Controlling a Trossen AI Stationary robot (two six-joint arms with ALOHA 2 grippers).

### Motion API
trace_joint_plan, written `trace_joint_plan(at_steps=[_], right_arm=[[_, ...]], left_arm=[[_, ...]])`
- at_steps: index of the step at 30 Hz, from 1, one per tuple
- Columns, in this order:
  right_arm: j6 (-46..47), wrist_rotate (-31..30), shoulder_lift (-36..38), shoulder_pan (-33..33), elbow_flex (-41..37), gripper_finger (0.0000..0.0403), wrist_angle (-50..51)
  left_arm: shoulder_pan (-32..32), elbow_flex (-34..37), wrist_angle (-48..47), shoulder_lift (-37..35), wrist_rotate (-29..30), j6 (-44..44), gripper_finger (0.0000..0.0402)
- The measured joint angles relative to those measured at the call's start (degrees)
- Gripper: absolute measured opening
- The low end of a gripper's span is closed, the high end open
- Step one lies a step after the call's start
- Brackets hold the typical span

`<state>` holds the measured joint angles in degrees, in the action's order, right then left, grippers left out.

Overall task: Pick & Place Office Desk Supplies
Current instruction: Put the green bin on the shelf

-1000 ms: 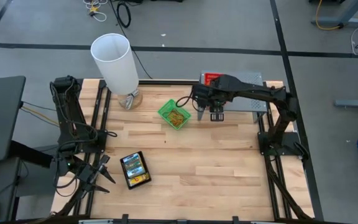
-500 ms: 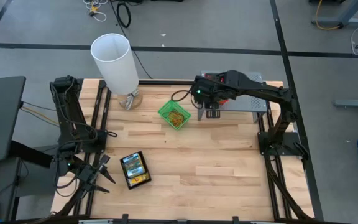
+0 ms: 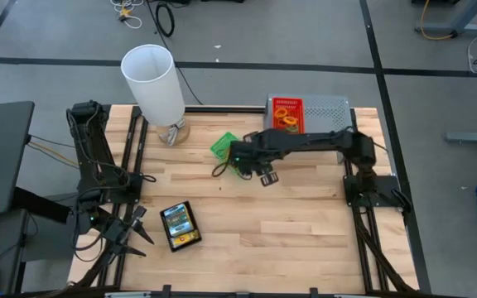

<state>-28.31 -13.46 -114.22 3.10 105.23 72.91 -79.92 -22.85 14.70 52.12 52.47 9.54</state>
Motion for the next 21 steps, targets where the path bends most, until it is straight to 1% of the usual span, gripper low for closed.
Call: trace_joint_plan(at_steps=[8, 13, 21], right_arm=[[-10.4, 3.2, -5.1, 0.4, 0.0, 0.0167, -9.6], [-11.4, 6.7, -7.3, 1.4, 0.1, 0.0167, -12.4], [-14.9, 7.3, -11.1, 2.4, 0.1, 0.0167, -13.7]], left_arm=[[0.0, 0.0, -0.1, 0.0, 0.0, 0.1, 0.0181], [0.0, 0.0, -0.2, 0.0, 0.0, 0.3, 0.0181], [0.0, 0.0, -0.4, 0.0, 0.0, 0.5, 0.0181]])
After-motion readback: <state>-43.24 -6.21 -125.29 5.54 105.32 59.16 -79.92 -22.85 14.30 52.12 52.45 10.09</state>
